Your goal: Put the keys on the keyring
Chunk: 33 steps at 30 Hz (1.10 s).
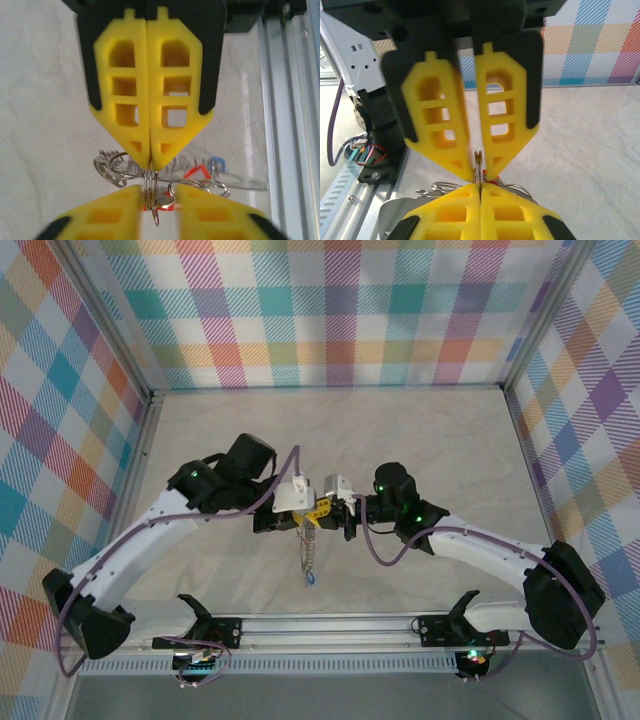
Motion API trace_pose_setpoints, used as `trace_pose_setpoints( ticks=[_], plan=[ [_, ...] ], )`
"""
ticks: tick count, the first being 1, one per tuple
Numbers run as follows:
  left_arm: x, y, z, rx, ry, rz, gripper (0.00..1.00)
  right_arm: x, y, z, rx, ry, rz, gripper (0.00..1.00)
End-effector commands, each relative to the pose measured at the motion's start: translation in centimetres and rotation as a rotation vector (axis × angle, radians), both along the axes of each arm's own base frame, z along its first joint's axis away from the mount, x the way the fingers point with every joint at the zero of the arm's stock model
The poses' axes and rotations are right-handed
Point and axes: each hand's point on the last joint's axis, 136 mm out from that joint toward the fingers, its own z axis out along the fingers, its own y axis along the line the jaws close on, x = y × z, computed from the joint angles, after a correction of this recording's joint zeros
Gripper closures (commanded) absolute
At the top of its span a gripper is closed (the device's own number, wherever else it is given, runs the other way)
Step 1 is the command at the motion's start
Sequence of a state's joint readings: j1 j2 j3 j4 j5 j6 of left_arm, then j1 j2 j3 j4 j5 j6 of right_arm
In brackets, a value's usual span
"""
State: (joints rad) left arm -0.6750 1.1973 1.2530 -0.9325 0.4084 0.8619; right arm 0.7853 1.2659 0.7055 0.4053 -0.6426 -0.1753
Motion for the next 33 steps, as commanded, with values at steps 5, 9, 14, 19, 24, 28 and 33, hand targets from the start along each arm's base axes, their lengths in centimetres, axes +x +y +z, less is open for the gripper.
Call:
trace_pose_setpoints(
  ticks=[5, 9, 14, 19, 24, 28, 33],
  plan=[
    [0.3, -0.8, 2.3, -0.216, -0.062, 0.061, 0.64, -0.6, -0.2, 3.6, 0.179, -0.021, 0.002, 1.00],
    [0.6, -1.6, 2.0, -0.231, -0.031, 0.050, 0.64, -1.0, -0.3, 3.7, 0.180, -0.023, 0.020, 1.00],
    [1.2, -2.5, 1.8, -0.247, -0.013, 0.050, 0.71, -1.3, -0.5, 3.5, 0.192, -0.031, 0.025, 1.00],
    [1.0, -2.2, 1.4, -0.203, -0.007, 0.027, 0.87, -1.6, -0.7, 2.7, 0.167, -0.037, 0.026, 1.00],
    [0.6, -1.6, 1.0, -0.181, -0.010, 0.032, 0.69, -1.8, -1.0, 2.2, 0.153, -0.043, 0.023, 1.00],
    [0.5, -1.2, 0.8, -0.178, -0.015, 0.043, 0.68, -1.9, -1.1, 2.1, 0.158, -0.039, 0.021, 1.00],
    [0.4, -1.1, 0.6, -0.179, -0.008, 0.046, 0.72, -1.9, -1.2, 2.2, 0.158, -0.041, 0.020, 1.00]
  ],
)
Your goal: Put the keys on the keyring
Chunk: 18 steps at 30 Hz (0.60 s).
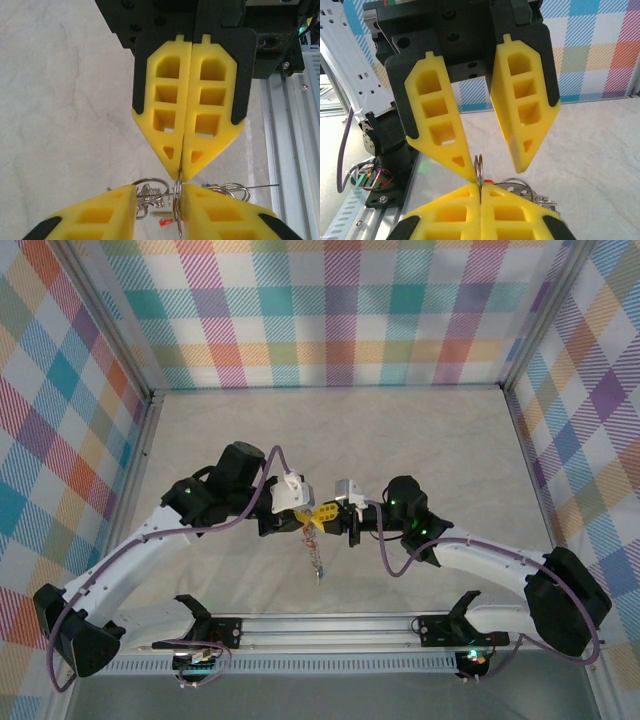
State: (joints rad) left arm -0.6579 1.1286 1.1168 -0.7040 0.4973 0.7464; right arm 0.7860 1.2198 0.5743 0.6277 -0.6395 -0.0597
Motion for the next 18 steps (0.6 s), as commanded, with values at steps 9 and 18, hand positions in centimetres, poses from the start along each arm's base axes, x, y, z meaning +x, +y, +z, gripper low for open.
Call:
trace_pose_setpoints(
  ticks=[9, 18],
  plan=[
    [-0.63, 0.55, -0.33, 0.003, 0.018, -0.004, 0.73, -0.79, -0.30, 2.08, 0.061, -0.064, 0.018, 1.00],
    [-1.08, 0.63, -0.48, -0.018, 0.030, 0.000, 0.72, -0.77, -0.54, 1.94, 0.060, -0.066, 0.005, 1.00]
  ],
)
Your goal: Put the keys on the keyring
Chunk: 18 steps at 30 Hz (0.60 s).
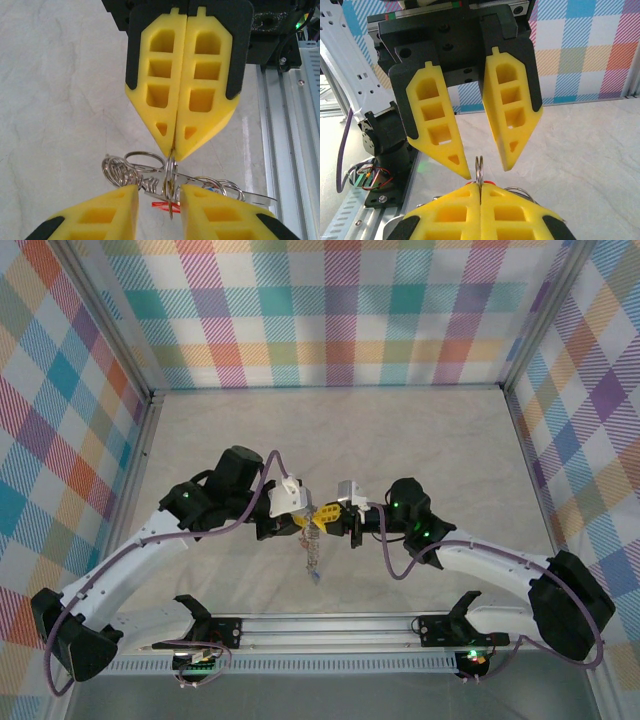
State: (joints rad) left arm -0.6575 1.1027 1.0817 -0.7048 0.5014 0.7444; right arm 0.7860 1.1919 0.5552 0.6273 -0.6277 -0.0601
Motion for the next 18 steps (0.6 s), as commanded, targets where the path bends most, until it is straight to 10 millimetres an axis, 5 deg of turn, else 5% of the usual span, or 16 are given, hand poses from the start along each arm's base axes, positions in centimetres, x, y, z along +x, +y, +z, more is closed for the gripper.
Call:
trace_pose_setpoints(
  ticks=[1, 13, 18],
  plan=[
    [-0.5, 0.1, 0.2, -0.027, 0.019, -0.003, 0.72, -0.6, -0.1, 1.8, 0.054, -0.059, 0.018, 1.00],
    [-0.4, -0.9, 1.4, -0.049, 0.031, -0.053, 1.00, -0.3, 0.1, 1.2, 0.033, -0.039, 0.010, 1.00],
    [-0.1, -0.3, 1.4, 0.032, 0.023, -0.042, 1.00, -0.2, -0.2, -0.1, -0.091, -0.050, 0.007, 0.78]
  ],
)
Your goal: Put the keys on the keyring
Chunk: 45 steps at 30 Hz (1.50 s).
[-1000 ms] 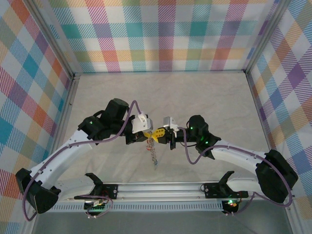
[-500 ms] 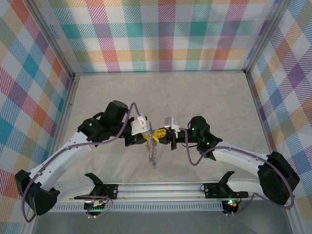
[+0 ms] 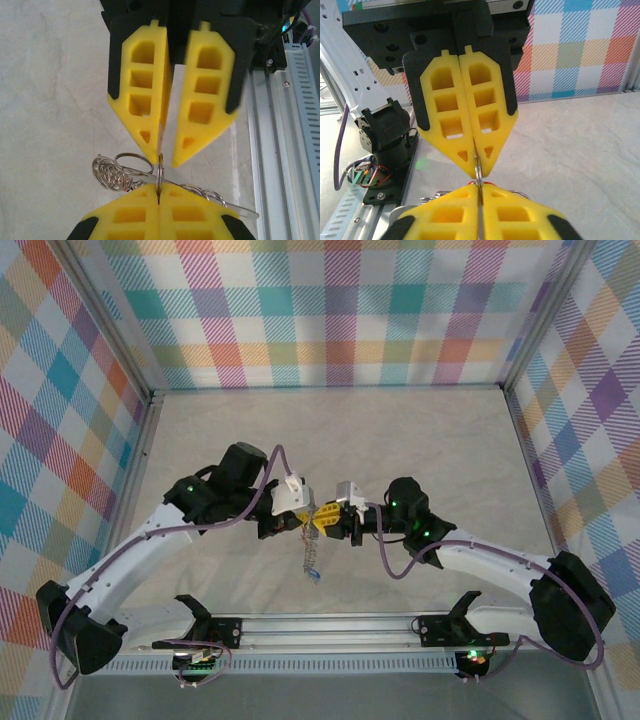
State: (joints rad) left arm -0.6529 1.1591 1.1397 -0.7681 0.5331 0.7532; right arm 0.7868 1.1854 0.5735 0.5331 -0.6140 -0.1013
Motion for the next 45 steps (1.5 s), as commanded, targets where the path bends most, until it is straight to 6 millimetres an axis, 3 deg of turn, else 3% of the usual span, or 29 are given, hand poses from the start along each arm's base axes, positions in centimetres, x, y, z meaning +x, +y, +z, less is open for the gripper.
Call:
trace_pose_setpoints(
  ticks=[1, 10, 30, 33, 35, 38, 41, 45],
  plan=[
    [0.1, 0.4, 1.3, 0.047, -0.042, -0.015, 1.00, -0.4, -0.2, 0.7, -0.060, -0.070, 0.020, 0.78],
    [-0.3, 1.0, 0.1, 0.244, -0.075, -0.069, 1.00, -0.3, 0.1, 0.6, -0.118, -0.086, 0.041, 0.77],
    [-0.5, -0.7, 1.3, 0.169, -0.071, -0.094, 1.00, -0.5, 1.4, 0.7, -0.058, -0.029, 0.079, 0.81],
    [-0.4, -0.8, 1.6, 0.153, -0.078, -0.084, 1.00, -0.4, 1.5, 0.5, -0.059, -0.022, 0.076, 0.87],
    [-0.3, -0.8, 1.9, 0.139, -0.082, -0.073, 1.00, -0.3, 1.5, 0.5, -0.057, -0.019, 0.072, 0.97],
    [-0.2, -0.8, 2.7, 0.083, -0.088, -0.049, 1.00, -0.2, 1.5, 0.6, -0.053, -0.013, 0.064, 1.00],
    [0.0, -0.6, 3.0, 0.043, -0.107, -0.024, 0.80, 0.1, 1.4, 1.3, -0.015, -0.027, 0.035, 1.00],
    [-0.3, -0.2, 2.5, -0.022, -0.082, -0.005, 0.77, 0.0, 1.3, 2.4, 0.052, -0.056, 0.030, 1.00]
  ],
)
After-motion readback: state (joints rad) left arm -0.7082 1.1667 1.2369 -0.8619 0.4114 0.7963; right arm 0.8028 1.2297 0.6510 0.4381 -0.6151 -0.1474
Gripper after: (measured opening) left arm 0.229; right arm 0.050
